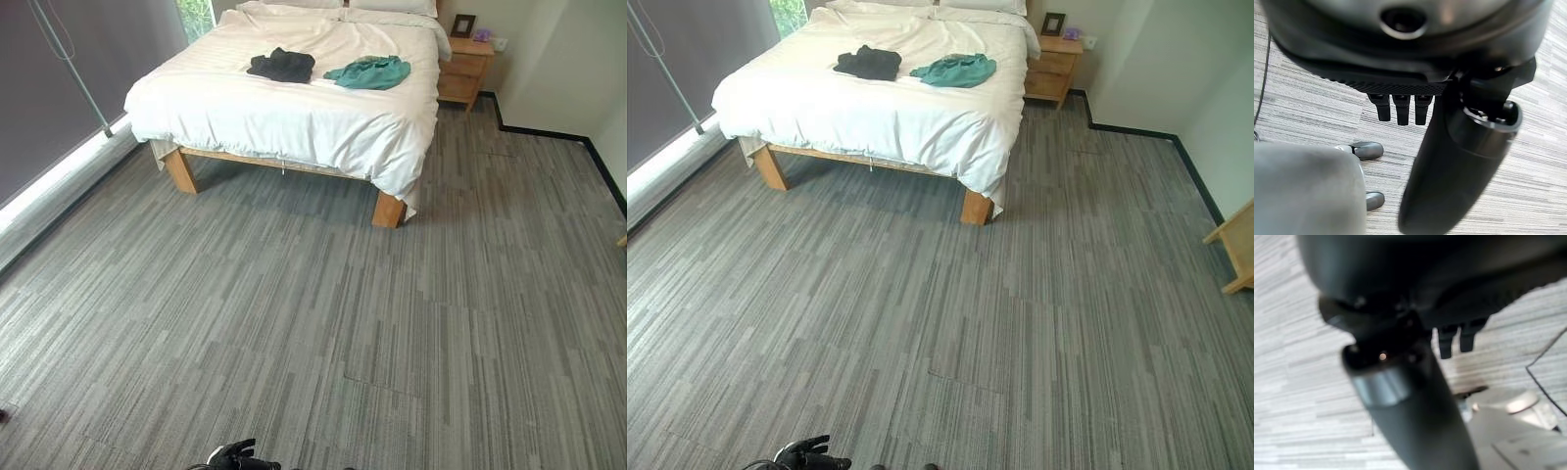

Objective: Pick up bed clothes into laundry basket.

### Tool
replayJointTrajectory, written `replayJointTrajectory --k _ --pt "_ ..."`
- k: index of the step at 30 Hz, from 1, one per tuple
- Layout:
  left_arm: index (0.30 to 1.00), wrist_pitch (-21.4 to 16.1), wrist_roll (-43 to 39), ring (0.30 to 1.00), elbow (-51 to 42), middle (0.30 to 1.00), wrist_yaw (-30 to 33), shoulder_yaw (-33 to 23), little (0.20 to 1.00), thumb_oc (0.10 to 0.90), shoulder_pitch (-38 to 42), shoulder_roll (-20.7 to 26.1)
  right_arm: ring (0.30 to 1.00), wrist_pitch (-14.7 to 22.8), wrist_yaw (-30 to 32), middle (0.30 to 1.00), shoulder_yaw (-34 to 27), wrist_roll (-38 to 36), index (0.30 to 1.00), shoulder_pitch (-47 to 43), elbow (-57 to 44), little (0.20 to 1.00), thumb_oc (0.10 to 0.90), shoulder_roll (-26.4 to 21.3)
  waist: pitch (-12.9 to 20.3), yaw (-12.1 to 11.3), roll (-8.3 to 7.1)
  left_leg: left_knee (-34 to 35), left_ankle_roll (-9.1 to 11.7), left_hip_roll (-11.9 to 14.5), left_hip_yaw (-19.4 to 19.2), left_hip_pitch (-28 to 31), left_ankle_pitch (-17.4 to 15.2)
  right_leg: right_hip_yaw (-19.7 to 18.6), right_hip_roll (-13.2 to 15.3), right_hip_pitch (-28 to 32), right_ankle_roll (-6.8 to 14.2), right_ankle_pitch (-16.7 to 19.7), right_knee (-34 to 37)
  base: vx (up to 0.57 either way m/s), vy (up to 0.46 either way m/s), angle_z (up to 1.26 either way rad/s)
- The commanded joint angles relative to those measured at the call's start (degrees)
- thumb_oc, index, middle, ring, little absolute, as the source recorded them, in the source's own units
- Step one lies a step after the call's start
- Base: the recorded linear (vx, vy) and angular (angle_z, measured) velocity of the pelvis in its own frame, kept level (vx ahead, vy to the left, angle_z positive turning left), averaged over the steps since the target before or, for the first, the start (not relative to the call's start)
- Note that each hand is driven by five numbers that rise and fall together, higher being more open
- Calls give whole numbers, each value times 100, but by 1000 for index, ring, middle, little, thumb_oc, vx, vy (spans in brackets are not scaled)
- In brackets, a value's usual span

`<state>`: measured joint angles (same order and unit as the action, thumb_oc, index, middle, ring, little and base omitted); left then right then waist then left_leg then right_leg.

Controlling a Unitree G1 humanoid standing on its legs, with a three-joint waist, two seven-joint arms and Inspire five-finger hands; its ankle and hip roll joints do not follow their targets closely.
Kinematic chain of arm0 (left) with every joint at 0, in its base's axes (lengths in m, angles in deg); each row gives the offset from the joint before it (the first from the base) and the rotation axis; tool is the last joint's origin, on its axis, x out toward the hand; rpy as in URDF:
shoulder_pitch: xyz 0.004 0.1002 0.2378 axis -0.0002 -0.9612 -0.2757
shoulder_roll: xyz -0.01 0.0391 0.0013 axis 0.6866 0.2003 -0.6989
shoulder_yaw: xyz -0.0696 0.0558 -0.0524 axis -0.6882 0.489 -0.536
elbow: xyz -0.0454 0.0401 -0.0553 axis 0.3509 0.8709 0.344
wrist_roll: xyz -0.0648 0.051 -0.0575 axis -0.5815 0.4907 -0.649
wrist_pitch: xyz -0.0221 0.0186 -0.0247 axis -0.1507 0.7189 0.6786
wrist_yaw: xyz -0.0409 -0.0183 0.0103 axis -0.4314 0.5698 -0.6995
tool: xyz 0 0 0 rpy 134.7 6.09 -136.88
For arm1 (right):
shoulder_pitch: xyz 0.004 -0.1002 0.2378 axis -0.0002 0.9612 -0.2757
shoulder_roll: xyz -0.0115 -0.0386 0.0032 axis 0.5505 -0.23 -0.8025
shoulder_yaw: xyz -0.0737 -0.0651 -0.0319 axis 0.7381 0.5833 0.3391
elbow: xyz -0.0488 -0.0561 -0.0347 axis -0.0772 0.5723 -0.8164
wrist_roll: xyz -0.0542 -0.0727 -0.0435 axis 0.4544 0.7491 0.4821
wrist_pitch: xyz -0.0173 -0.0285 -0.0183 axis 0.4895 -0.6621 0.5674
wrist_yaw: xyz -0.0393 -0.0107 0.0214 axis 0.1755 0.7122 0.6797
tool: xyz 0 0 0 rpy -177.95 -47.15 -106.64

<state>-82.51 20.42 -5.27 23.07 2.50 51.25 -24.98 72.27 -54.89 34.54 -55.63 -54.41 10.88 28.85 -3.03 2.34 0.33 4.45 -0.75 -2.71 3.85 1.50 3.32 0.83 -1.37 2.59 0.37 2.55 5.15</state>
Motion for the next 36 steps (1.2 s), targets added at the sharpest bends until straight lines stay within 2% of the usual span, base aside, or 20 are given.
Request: replayJointTrajectory --k 1,5,9,11,13,14,16,17,18,20,26,36 --pt "900 -253 -23 900 93 900 -50 -39 900 800 394 -73 900 64 -85 900 36 50 900 43 188 900 800 -58 181 -56 -99 55 272 221 440 -148 -324 -824 365 -159 723 -420 -20 0 0 0" --pt "900 -278 53 900 87 900 -35 45 900 800 417 -90 900 84 -89 900 22 -6 900 32 189 900 800 -48 198 -34 -95 55 267 223 443 -133 -343 -818 370 -148 724 -428 -26 0 0 0" --pt "900 -341 -131 900 45 900 -11 -8 900 800 587 44 900 170 -136 900 -310 -832 900 -156 -48 900 800 -227 266 41 -78 55 274 237 347 -59 -399 -890 376 -127 750 -425 -20 31 12 -3" --pt "900 -470 -440 900 -556 900 66 -13 900 800 817 287 900 380 -3 900 -423 -991 900 -329 -877 900 800 -437 295 77 -53 55 277 252 312 -36 -417 -940 386 -125 774 -423 -30 31 11 -13" --pt "900 -601 -704 900 -1537 900 157 -37 900 800 835 507 900 565 197 900 -539 -1027 900 -287 -2303 900 800 -592 271 115 -21 55 269 252 287 -40 -414 -977 387 -160 798 -418 -64 -5 16 -7" --pt "900 -672 -889 900 -1909 900 260 -119 900 800 848 571 900 674 286 900 -557 -979 900 -235 -3102 900 800 -645 267 130 -10 55 269 251 273 -43 -414 -988 394 -178 808 -411 -72 -9 11 -5" --pt "900 -666 -890 900 -1920 900 263 -115 900 800 837 573 900 660 303 900 -560 -969 900 -213 -3134 900 800 -638 267 128 -11 55 268 251 272 -34 -417 -988 393 -171 808 -414 -74 -1 9 -19" --pt "900 -804 -1316 900 -2453 900 398 -268 900 800 863 590 900 799 404 900 -645 -859 900 -180 -3998 900 800 -675 232 143 2 55 260 243 247 -11 -439 -995 415 -172 824 -429 -97 -9 20 -17" --pt "900 -872 -1379 900 -2991 900 510 -289 900 800 893 609 900 880 507 900 -672 -655 900 -141 -4730 900 800 -684 233 140 15 55 257 239 218 -36 -434 -1010 428 -241 834 -414 -139 -11 25 -6" --pt "900 -937 -1554 900 -3629 900 545 -275 900 800 845 578 900 894 511 900 -655 -372 900 -71 -5394 900 800 -703 210 134 28 55 248 233 194 -40 -441 -1015 440 -286 839 -432 -194 0 0 0" --pt "900 -850 -1440 900 -4582 900 419 -106 900 800 631 621 900 826 457 900 -544 -33 900 76 -6107 900 800 -679 161 105 30 55 232 228 209 -28 -458 -1038 468 -308 835 -463 -253 12 0 -1" --pt "900 -841 -1212 900 -5571 900 496 -560 900 800 -143 666 900 880 513 900 -732 595 900 300 -7115 900 800 -625 137 61 -59 55 174 228 175 -69 -540 -1185 519 -360 878 -424 -149 70 7 -8"
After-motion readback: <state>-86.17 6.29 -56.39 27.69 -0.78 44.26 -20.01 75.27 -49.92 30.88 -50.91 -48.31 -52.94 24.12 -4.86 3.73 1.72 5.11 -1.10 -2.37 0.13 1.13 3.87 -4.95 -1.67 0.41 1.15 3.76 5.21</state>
